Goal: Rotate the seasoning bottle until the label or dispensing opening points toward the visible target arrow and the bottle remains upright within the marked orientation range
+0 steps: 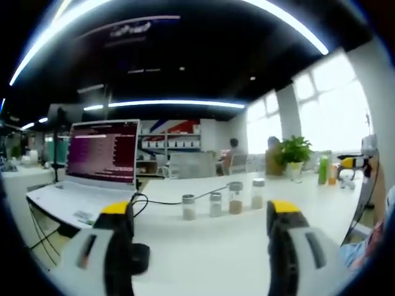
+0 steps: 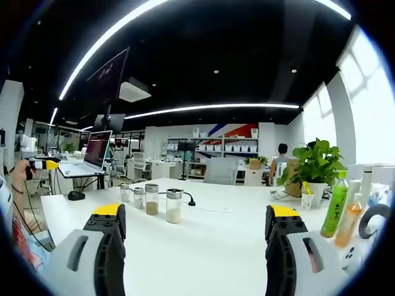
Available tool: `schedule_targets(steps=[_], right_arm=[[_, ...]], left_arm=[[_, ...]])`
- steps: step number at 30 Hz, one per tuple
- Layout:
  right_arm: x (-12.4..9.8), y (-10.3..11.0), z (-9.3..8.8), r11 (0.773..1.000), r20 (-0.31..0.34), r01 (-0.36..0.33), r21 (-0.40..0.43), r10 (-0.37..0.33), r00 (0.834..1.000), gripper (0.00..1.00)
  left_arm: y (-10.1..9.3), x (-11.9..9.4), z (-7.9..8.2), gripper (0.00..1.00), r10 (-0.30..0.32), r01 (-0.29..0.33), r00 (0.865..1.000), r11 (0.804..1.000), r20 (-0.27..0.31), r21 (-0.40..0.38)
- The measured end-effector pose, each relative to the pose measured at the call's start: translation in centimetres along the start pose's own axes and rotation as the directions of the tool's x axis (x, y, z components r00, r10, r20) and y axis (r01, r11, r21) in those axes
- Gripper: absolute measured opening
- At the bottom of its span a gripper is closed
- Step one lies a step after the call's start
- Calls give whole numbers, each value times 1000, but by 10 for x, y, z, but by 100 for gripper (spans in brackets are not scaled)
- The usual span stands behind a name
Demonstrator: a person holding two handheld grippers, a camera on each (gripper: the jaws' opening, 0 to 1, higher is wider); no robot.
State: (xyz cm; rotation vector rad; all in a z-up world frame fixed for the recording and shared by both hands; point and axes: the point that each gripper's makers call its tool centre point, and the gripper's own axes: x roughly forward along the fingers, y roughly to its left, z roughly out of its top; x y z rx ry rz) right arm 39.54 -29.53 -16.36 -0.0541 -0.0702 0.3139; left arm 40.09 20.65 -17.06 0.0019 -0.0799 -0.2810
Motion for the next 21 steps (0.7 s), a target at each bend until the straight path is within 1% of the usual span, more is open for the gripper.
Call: schedule_targets(steps=[3,9,14,19,21], right_arm=[[0,0,0,1000,4,2,-4,-2,1000,97],[0,1,1,1000,4,-2,-6,2,1000,97],[1,2,0,1000,4,-5,-8,5,1000,97],[3,5,0,1000,3,-9,-4,9,1000,97],[5,7,-3,1000,-7,-6,-12,6,1000,97]], left_arm=[[0,-1,1,94,-1,1,1000,1000,3,-8],[7,-3,0,95,29,-29,1000,1000,-6,12],[10,-5,2,95,43,-43,999,999,5,4],[9,-4,2,95,31,-31,1000,1000,7,-1],[7,-4,2,95,26,-26,1000,1000,8,-1]])
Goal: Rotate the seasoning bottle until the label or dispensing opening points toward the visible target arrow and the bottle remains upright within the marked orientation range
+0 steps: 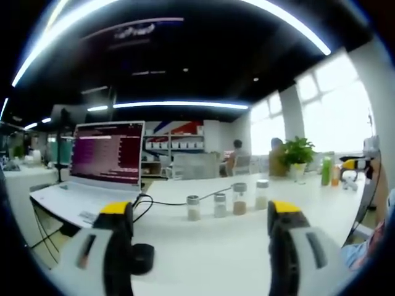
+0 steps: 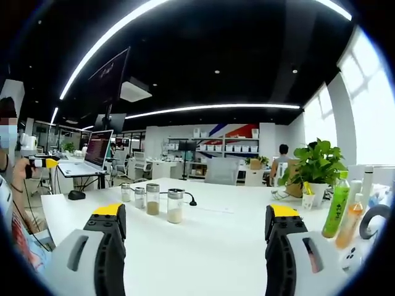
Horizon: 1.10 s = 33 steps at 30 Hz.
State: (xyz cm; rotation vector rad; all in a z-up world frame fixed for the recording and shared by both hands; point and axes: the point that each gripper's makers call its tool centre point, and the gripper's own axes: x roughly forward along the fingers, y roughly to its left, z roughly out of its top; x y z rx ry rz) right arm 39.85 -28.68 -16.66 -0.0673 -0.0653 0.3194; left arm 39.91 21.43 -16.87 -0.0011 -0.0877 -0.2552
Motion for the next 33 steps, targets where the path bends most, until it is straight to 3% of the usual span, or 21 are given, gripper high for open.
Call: schedule_targets(steps=[10,33], right_arm=[[2,-2,-1,1000,1,16,25,-16,1000,97],[33,54,11,992,-5,-127,19,127,992,96]], left_arm=[[-2,0,-1,95,-3,3,1000,1000,-7,12],[-6,2,-5,95,-18,18,1000,1000,-18,13]])
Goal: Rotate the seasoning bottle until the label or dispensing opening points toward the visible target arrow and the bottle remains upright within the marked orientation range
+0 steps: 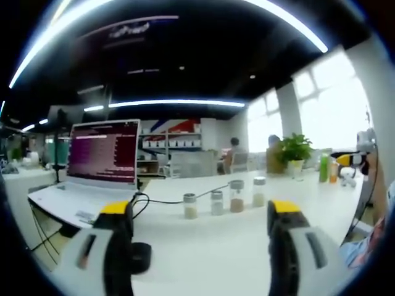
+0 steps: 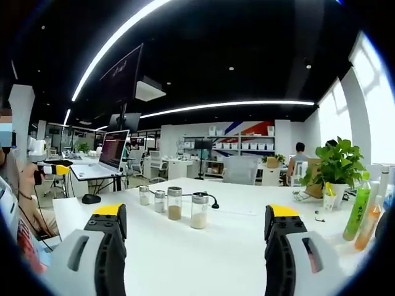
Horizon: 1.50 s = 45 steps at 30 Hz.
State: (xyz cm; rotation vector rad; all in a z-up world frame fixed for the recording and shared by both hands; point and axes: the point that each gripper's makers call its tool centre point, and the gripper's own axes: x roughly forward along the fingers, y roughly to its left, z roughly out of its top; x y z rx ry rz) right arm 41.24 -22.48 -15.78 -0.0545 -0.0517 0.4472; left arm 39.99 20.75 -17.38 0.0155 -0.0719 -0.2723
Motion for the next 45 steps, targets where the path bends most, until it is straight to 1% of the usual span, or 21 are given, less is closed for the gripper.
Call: schedule_targets(steps=[9,15,17,21,23,26,29,34,35,39,45], right_arm=[[20,25,-4,998,-21,-61,2,61,998,95],[32,33,-2,997,-22,-82,6,82,996,95],[39,37,0,995,-30,-96,-7,96,995,94],[49,39,5,995,-32,-96,-30,95,995,93],[52,43,7,994,-24,-108,-14,108,994,93],[59,50,8,993,-20,-122,-6,122,992,93],[66,56,8,990,-20,-140,3,140,990,93],[77,64,6,988,-30,-153,7,153,988,91],[80,65,5,987,-40,-162,-3,162,986,90],[91,69,1,985,-61,-174,1,174,983,90],[105,69,-8,983,-81,-181,32,183,980,90]], left_arm=[[0,0,-1,95,-3,3,1000,1000,-4,-7],[0,0,-2,95,-7,7,1000,1000,-6,-8],[0,0,-2,95,-7,7,1000,1000,-5,-10],[1,1,-3,94,-9,9,1000,1000,-8,-14],[1,1,-3,94,-7,7,1000,1000,-11,-12],[4,1,-2,94,11,-11,1000,1000,-5,-11],[4,0,-1,94,6,-6,1000,1000,0,-13],[5,-1,-1,94,10,-10,1000,1000,-1,-14],[4,-1,-1,94,9,-9,1000,1000,-2,-16],[5,-1,-1,94,9,-9,1000,1000,-3,-18],[6,-1,-1,94,8,-8,1000,1000,0,-12]])
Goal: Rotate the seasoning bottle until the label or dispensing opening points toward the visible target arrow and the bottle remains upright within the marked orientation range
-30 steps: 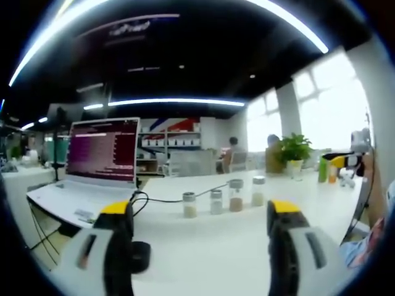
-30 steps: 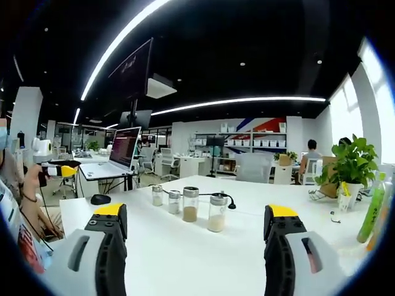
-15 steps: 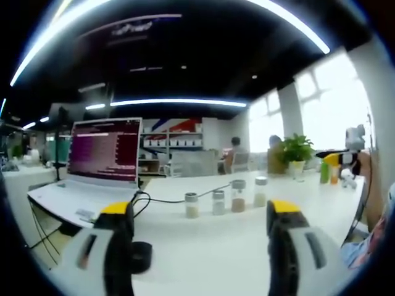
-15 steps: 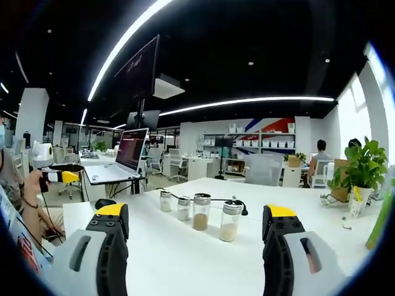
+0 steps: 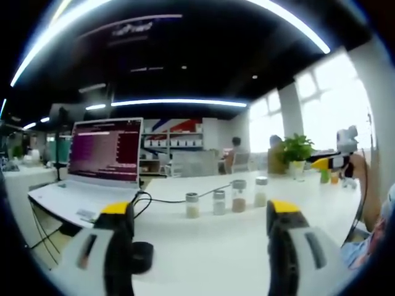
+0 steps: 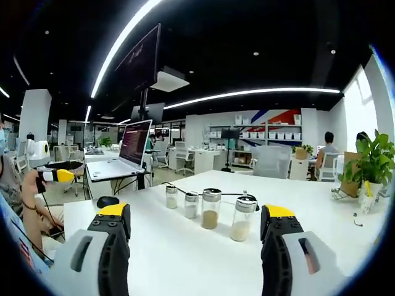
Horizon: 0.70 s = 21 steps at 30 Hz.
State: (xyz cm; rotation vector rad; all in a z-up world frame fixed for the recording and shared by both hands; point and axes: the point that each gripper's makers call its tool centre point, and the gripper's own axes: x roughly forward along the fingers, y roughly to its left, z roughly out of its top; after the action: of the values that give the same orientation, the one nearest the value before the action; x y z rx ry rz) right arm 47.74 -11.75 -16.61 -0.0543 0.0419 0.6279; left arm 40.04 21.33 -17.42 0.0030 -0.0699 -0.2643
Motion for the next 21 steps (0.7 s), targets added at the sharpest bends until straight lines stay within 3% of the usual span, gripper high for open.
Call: schedule_targets(steps=[10,17,21], right_arm=[[16,7,-2,1000,19,-16,8,16,1000,89],[33,3,-8,1000,-8,-13,10,13,1000,88],[41,-1,-11,999,12,24,-36,-24,1000,89]], left_arm=[[-2,1,-1,94,-5,5,1000,1000,-6,-1],[-4,1,0,94,-10,10,1000,1000,-2,4],[-4,0,3,94,-9,9,1000,1000,7,3]])
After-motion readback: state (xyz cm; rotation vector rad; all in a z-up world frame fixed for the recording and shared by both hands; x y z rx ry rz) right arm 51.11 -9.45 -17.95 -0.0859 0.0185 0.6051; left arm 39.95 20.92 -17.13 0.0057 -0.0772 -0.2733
